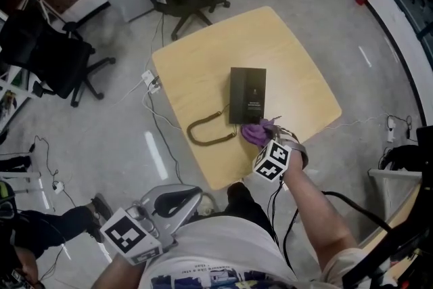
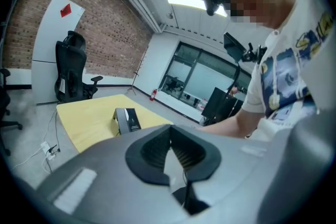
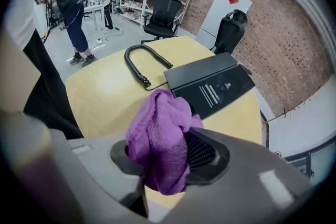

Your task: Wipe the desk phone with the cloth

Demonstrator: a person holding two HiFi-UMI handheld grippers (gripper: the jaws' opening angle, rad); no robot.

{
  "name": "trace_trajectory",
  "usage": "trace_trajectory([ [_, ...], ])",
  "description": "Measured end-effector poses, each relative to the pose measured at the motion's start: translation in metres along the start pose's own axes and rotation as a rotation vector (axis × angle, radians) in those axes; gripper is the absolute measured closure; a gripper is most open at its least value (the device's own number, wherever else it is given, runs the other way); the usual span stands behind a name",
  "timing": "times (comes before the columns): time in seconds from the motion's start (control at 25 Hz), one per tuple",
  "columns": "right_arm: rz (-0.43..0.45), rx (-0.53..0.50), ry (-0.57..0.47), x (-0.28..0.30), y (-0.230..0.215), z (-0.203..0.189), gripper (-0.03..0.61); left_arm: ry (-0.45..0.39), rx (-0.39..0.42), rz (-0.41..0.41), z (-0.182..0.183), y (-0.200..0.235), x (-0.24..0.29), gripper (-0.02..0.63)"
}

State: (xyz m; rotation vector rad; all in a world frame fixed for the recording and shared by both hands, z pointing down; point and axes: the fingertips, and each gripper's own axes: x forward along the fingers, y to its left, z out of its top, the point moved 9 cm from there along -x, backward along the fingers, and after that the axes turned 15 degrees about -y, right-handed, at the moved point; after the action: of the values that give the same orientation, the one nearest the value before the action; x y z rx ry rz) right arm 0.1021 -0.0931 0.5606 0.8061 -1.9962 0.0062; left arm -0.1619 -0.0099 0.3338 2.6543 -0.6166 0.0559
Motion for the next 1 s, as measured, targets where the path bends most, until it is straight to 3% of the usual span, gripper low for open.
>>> trace_trajectory([
  [0.56,-0.077,0.098,0.039,-0.027,-0.050,-0.062,0.422,0.016,0.013,-0.074,0.012,0.001,0.068,0.609],
  [0.76,-0.124,0.152,-0.026,-0.053,-0.051,-0.050,0.420,0.004,0.022,-0.108,0.014,0.000,0.073,0.609],
  [1.0,-0.163,0.206,-0.121,-0.091,-0.019,-0.013,0.420,-0.015,0.043,-0.161,0.015,-0.003,0.054,0.609],
])
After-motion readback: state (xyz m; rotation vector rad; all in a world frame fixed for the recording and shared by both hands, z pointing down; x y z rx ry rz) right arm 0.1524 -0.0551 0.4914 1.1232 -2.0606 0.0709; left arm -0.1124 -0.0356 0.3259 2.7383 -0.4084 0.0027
